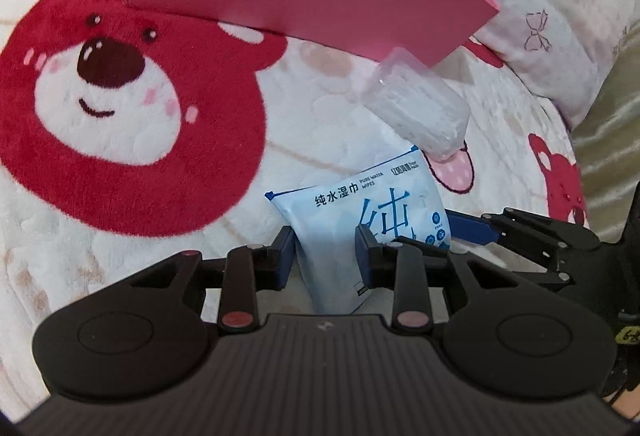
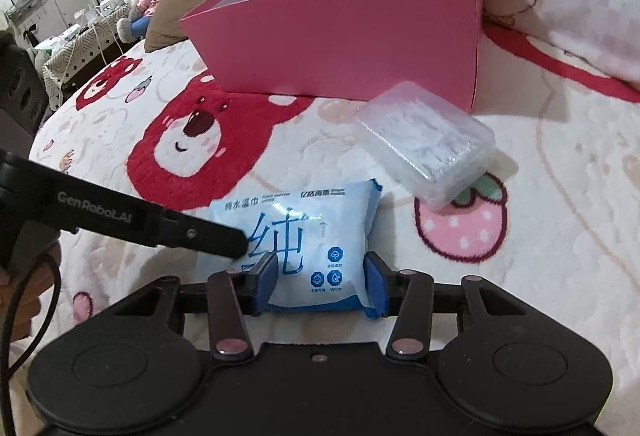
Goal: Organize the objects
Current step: 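Lift the blue wipes pack with both tools off the bed, then carry the wipes pack with both tools over the pink box, then lower the wipes pack with both tools into the box beside the tissues, then open both tools to release the wipes pack and withdraw from the box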
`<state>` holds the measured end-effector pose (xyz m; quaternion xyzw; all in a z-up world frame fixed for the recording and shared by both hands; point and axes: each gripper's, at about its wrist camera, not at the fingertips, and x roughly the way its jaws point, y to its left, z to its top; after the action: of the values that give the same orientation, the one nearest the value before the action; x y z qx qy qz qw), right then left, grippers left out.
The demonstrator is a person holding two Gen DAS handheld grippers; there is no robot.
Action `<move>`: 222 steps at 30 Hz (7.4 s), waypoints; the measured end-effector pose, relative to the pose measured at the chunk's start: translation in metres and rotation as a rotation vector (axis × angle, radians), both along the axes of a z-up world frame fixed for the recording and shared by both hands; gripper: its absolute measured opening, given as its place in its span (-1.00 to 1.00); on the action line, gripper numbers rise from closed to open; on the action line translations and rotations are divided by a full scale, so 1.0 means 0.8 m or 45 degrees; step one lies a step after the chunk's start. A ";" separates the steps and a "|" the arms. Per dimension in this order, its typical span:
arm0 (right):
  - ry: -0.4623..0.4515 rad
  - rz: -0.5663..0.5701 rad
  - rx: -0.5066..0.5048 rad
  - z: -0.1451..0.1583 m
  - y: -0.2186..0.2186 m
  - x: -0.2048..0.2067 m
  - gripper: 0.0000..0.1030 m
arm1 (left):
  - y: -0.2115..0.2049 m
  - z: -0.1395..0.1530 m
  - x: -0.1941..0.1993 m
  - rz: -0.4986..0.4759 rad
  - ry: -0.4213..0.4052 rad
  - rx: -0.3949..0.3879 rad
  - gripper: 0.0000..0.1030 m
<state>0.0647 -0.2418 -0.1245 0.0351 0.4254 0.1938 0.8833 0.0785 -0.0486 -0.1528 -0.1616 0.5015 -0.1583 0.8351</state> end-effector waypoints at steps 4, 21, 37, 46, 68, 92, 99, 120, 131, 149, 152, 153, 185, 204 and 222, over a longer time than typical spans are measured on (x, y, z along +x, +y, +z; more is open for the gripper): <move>-0.013 -0.021 -0.022 0.002 0.007 -0.008 -0.03 | -0.005 0.002 0.000 0.043 0.045 0.035 -0.43; -0.009 -0.178 0.022 0.000 0.032 -0.035 -0.03 | -0.003 0.015 -0.017 0.128 0.060 0.152 -0.60; 0.032 -0.086 -0.099 0.075 0.079 -0.035 0.04 | 0.036 0.081 -0.038 0.112 0.009 0.081 -0.53; -0.015 -0.042 -0.172 0.129 0.096 -0.048 0.11 | 0.048 0.125 -0.054 0.069 -0.029 0.033 -0.47; 0.009 0.084 -0.224 0.223 0.120 -0.045 0.47 | 0.060 0.223 -0.051 -0.065 0.008 0.029 -0.30; -0.017 0.239 -0.445 0.333 0.162 0.080 0.42 | 0.109 0.328 0.063 -0.061 -0.177 -0.004 -0.25; -0.106 0.186 -0.378 0.343 0.148 0.122 0.36 | 0.111 0.318 0.117 -0.066 -0.190 -0.022 -0.25; 0.035 0.010 -0.231 0.247 0.098 0.227 -0.24 | 0.098 0.207 0.203 -0.026 -0.203 -0.043 -0.31; 0.115 -0.041 -0.162 0.194 0.086 0.251 -0.24 | 0.081 0.165 0.216 -0.051 -0.229 0.073 -0.32; 0.264 -0.222 0.048 0.105 0.042 0.283 -0.24 | 0.049 0.105 0.230 -0.118 -0.285 0.172 -0.42; 0.269 -0.214 0.023 0.100 0.041 0.283 -0.25 | 0.044 0.093 0.231 -0.136 -0.226 0.194 -0.42; 0.265 -0.200 0.010 0.099 0.041 0.284 -0.25 | 0.044 0.091 0.231 -0.138 -0.212 0.194 -0.42; 0.387 -0.204 0.002 0.058 0.045 0.300 -0.30 | 0.046 0.059 0.244 -0.138 -0.117 0.183 -0.40; 0.331 -0.144 -0.074 0.066 0.061 0.298 -0.34 | 0.045 0.053 0.245 -0.116 -0.090 0.196 -0.66; 0.049 -0.089 -0.130 0.159 0.031 0.234 -0.32 | 0.077 0.138 0.212 -0.064 -0.139 0.176 -0.59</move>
<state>0.2520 -0.2170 0.0031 0.0087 0.4502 0.1403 0.8818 0.2480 0.0130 -0.0421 -0.0820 0.4690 -0.1530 0.8660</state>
